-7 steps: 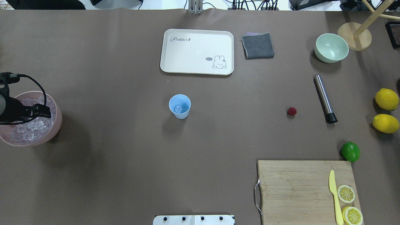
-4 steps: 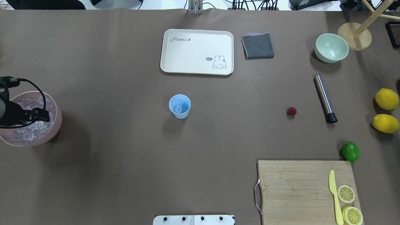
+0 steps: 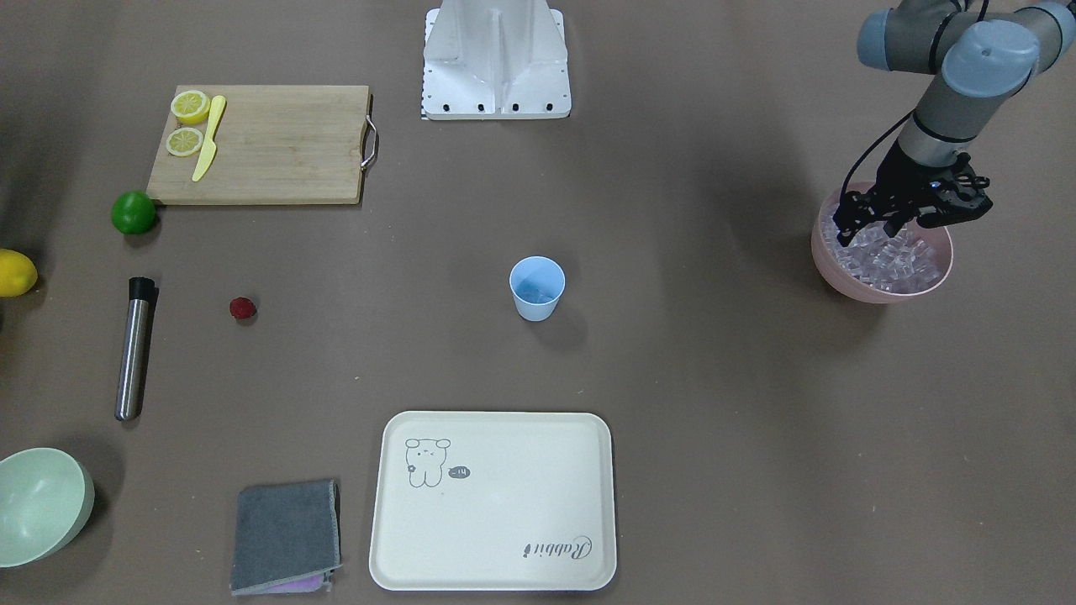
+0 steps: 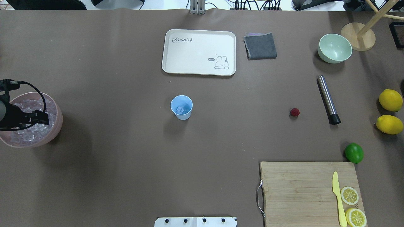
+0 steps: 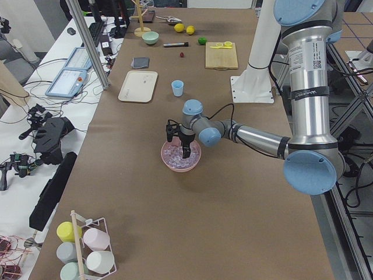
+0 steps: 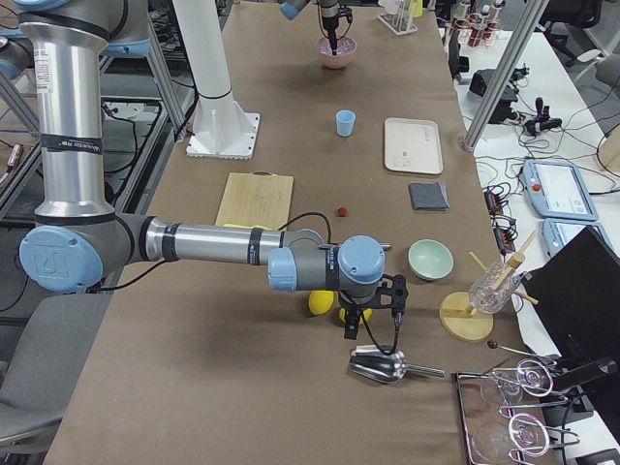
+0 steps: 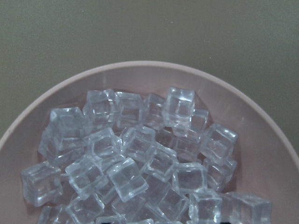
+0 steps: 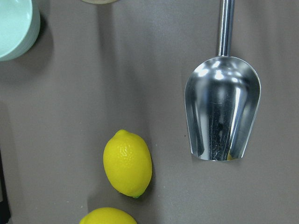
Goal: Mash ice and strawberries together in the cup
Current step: 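Lower the left gripper into the ice and close on a cube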
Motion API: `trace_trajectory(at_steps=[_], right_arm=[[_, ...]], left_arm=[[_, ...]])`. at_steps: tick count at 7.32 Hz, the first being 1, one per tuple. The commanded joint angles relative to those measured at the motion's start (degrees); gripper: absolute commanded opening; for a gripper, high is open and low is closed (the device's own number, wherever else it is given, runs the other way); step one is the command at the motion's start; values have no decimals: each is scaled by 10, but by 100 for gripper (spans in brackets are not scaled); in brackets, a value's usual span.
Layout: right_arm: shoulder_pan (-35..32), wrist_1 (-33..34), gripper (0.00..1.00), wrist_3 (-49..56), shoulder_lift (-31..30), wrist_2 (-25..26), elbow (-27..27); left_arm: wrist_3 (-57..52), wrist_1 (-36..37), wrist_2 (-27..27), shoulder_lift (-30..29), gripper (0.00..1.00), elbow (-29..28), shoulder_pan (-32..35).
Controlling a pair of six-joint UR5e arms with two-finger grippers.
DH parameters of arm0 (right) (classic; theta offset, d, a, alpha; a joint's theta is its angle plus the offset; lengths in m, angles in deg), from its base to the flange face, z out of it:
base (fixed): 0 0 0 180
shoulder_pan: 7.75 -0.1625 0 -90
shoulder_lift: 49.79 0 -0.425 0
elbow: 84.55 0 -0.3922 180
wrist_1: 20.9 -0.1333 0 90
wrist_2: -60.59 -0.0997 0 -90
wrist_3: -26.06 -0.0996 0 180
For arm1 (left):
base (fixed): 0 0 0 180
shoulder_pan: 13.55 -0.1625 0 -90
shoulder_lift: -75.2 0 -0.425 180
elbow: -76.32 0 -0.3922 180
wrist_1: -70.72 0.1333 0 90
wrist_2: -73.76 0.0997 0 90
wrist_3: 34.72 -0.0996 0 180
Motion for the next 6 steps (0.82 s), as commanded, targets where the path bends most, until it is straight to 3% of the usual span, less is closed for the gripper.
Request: trace_trajectory(at_steps=[1,2,3,5,6], right_arm=[[0,0,100,-3,4,1,0],[1,0,100,-10,5,1,4],[1,0,100,-10,4,1,7],[0,0,100,-13,3,1,12],[0,0,100,-13,4,2,12]], left_arm=[[-4,0,0,-1,72,-6,-4],[-4,-1,0,-1,71,-7,-4],[-4,-1,0,-2,55,-6,-4],[-6,-1,-1,-1,12,0,-3],[-7,0,-4,1,2,11,3]])
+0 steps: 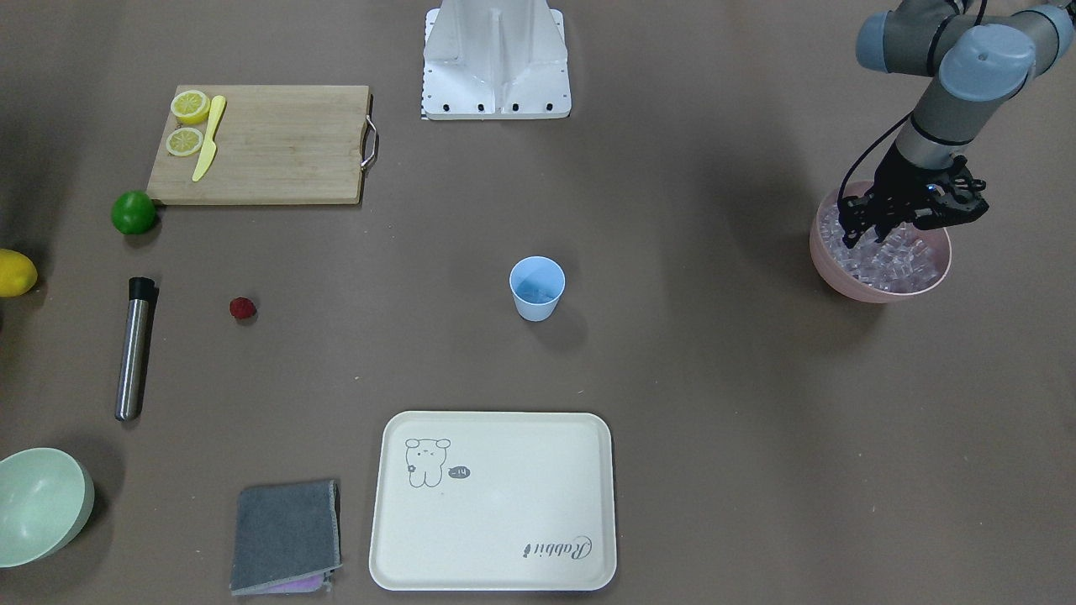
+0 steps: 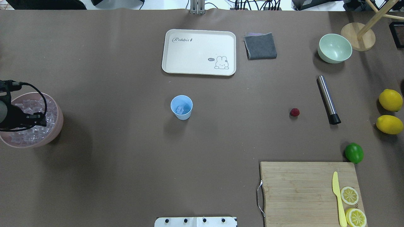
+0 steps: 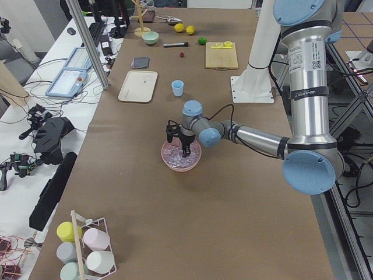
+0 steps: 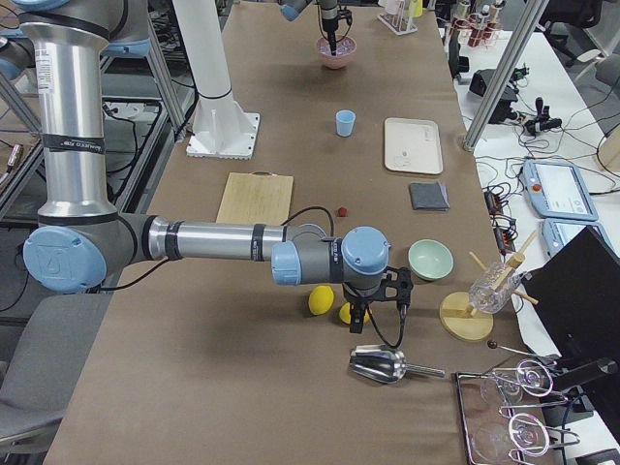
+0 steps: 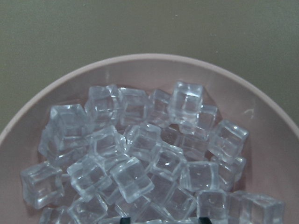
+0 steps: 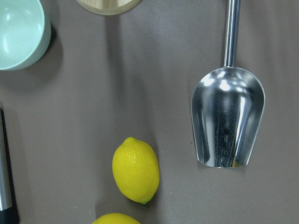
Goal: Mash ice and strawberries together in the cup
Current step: 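Lower the left gripper into the ice and close on a cube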
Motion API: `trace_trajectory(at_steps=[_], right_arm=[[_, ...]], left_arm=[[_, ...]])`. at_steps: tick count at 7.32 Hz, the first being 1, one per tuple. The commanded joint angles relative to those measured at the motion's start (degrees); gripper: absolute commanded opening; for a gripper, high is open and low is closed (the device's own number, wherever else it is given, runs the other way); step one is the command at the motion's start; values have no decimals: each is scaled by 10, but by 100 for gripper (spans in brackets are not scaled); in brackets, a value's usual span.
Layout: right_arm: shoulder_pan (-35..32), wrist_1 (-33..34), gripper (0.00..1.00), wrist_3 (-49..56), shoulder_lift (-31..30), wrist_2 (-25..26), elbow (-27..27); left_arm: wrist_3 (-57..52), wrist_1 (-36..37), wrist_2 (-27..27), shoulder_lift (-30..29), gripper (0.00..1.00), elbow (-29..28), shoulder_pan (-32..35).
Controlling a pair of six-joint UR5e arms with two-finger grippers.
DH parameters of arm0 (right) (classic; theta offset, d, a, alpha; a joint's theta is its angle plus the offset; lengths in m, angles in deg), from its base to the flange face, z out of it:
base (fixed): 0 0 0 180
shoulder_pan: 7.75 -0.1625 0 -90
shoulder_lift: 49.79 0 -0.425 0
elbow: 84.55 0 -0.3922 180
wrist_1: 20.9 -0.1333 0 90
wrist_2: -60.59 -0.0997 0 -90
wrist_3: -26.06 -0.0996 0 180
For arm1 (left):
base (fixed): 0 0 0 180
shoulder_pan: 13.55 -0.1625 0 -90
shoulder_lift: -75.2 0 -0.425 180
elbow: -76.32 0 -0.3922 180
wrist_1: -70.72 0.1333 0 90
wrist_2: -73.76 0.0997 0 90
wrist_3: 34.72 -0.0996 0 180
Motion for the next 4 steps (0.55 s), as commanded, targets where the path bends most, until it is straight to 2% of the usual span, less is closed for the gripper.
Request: trace_trajectory(at_steps=[1,4], right_arm=[[0,0,100,-2,0,0,1],[0,0,100,-2,0,0,2]], left_arm=[[-18,3,-4,5,1,26,17],[-77,8,-5,1,1,40,114]])
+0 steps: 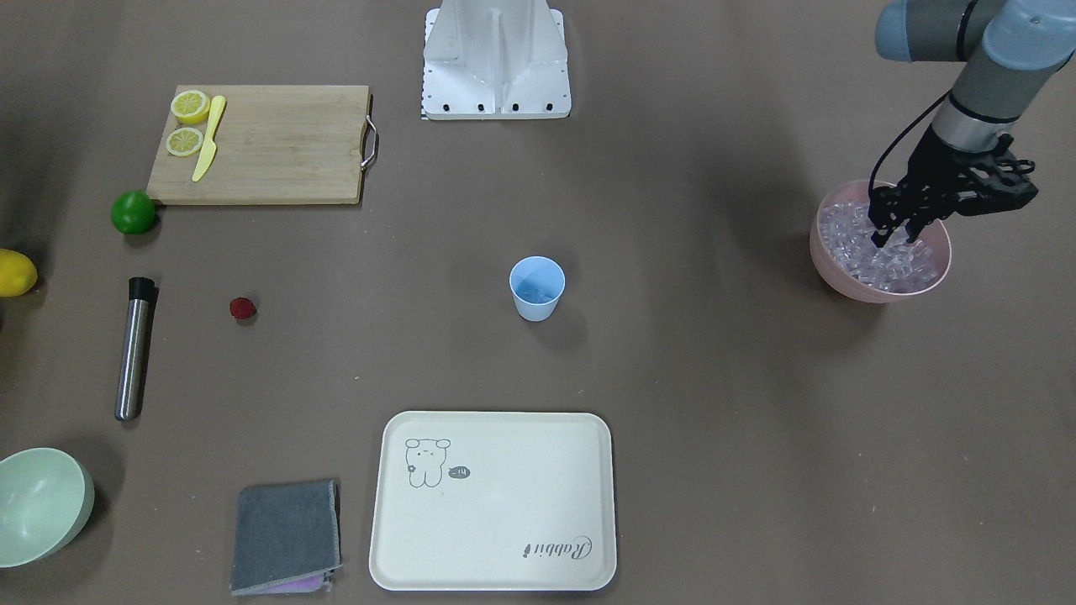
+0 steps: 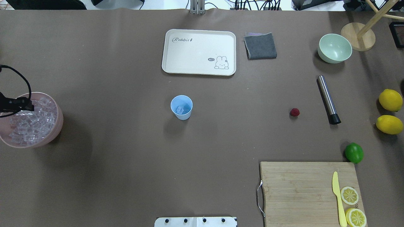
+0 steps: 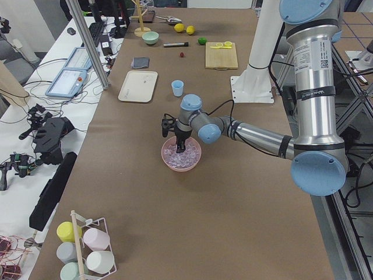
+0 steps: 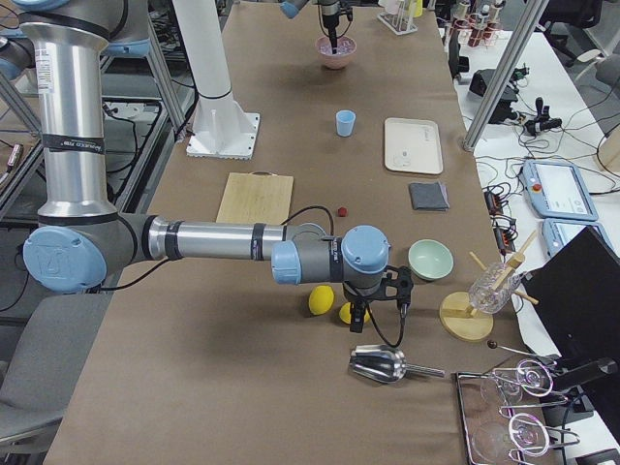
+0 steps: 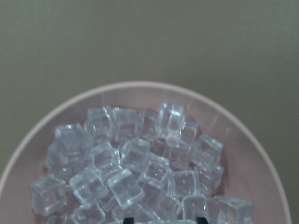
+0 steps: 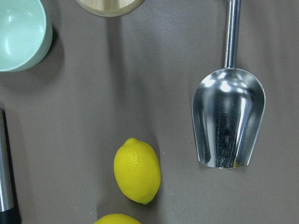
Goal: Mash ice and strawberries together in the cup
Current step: 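Lift the ice cube with the left gripper and carry it over the cup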
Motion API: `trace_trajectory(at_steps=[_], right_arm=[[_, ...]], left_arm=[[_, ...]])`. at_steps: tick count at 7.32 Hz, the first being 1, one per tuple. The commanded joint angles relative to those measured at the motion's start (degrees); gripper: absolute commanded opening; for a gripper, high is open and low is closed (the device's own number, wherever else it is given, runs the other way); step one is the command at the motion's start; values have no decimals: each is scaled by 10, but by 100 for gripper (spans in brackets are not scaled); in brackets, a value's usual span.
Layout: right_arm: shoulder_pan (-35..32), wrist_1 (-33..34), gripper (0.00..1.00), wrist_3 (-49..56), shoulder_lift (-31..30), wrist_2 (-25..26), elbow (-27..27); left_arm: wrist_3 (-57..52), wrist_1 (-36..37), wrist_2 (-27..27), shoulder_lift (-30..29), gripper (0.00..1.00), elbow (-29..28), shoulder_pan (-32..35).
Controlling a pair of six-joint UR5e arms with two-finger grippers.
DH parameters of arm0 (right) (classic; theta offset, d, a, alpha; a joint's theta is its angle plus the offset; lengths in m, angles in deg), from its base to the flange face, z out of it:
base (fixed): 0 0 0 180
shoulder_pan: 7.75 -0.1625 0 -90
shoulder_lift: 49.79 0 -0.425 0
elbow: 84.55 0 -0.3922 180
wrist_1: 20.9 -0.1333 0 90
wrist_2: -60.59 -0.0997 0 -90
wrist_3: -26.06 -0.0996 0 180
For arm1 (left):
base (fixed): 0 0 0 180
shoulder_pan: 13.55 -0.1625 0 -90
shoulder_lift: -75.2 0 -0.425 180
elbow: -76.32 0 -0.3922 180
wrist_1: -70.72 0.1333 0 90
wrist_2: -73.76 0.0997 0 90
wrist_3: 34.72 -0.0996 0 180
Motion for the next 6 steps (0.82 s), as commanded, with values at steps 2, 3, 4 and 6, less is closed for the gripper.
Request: trace_trajectory(at_steps=[2,3,4,6], right_arm=[[0,0,100,2,-1,-1,0],[0,-1,100,4,-3,-1,3],[0,-1,100,8,-4,-2,4],[0,-1,100,4,-6,-2,4]], left_arm=[[-13,0,-6,-66,0,19,37],[24,1,-35,-124,0,14,36],[112,2,-46,-201,0,7,14],[200,20,8,-295,0,-7,-88]])
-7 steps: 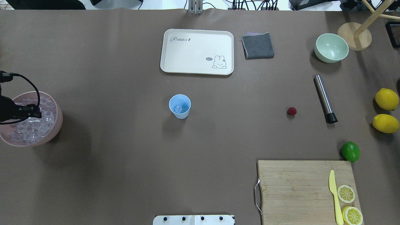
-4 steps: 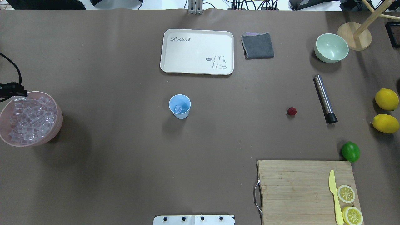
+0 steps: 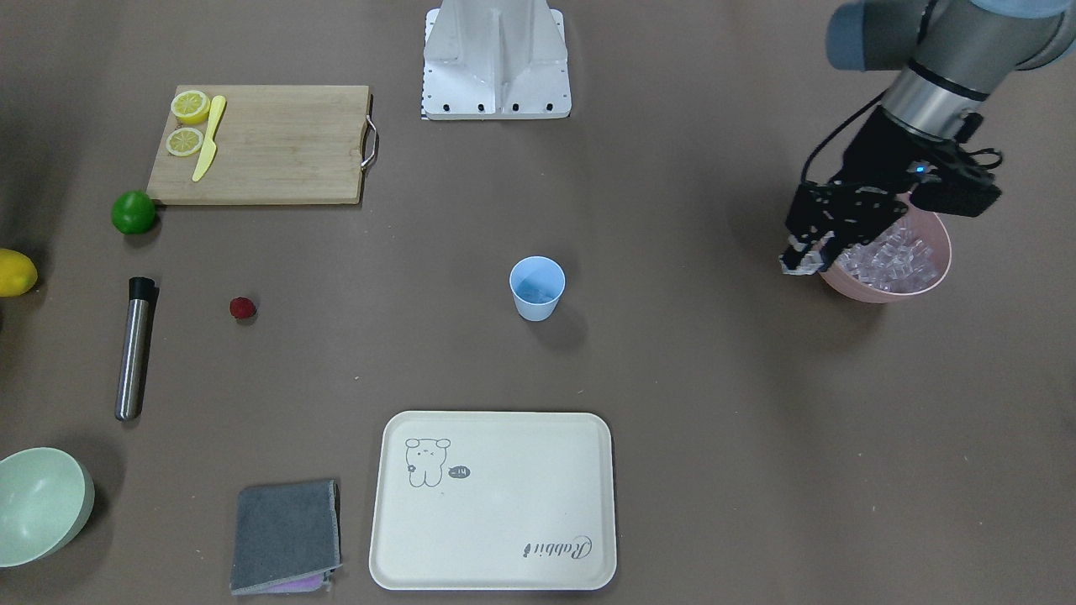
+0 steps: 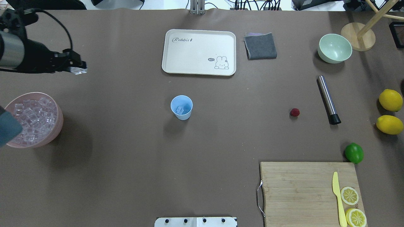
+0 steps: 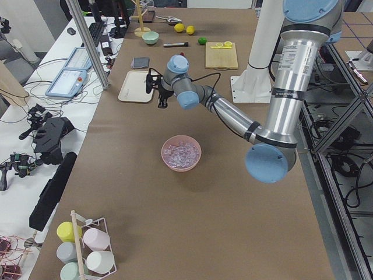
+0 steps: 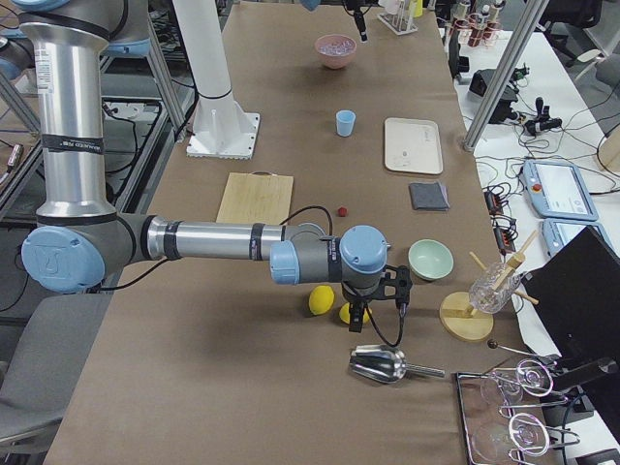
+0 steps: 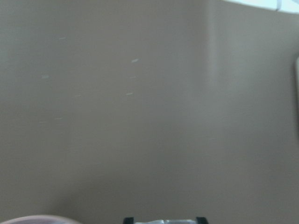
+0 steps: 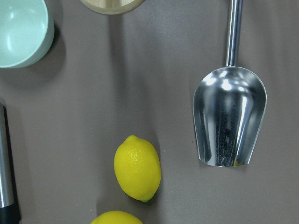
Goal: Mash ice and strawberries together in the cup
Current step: 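Lift the ice cube with the left gripper and carry it over the cup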
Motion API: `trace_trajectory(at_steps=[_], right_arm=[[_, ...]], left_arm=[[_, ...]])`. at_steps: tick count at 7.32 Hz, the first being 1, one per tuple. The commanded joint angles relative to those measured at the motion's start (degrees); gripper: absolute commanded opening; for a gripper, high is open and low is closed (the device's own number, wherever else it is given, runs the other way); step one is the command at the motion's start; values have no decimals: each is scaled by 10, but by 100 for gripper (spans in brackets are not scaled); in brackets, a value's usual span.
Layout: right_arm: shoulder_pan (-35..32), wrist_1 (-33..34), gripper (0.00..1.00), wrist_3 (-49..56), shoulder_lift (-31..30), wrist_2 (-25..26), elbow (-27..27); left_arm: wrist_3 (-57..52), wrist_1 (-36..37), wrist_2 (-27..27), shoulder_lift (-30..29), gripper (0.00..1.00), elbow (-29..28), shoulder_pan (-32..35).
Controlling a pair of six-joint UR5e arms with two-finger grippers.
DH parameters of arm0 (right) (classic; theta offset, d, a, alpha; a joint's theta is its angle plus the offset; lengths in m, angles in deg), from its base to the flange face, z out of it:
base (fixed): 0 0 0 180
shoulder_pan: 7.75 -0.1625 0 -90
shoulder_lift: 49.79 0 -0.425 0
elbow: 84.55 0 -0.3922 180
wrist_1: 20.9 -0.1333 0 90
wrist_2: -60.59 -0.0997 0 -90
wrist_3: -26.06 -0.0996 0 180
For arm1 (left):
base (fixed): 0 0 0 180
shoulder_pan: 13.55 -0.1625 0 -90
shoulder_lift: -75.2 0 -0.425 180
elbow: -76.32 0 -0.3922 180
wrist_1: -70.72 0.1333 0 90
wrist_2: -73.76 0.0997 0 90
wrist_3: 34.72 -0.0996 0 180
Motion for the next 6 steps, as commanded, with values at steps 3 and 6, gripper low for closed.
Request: trace_trajectory(at_steps=[3,6], right_arm=[[0,1,100,-7,-3,2,-1],[0,1,100,-13,-1,-1,-1]], left_arm=[[59,120,193,-183,0,-56,-193],[66,95,244,-197,0,-99,-248]])
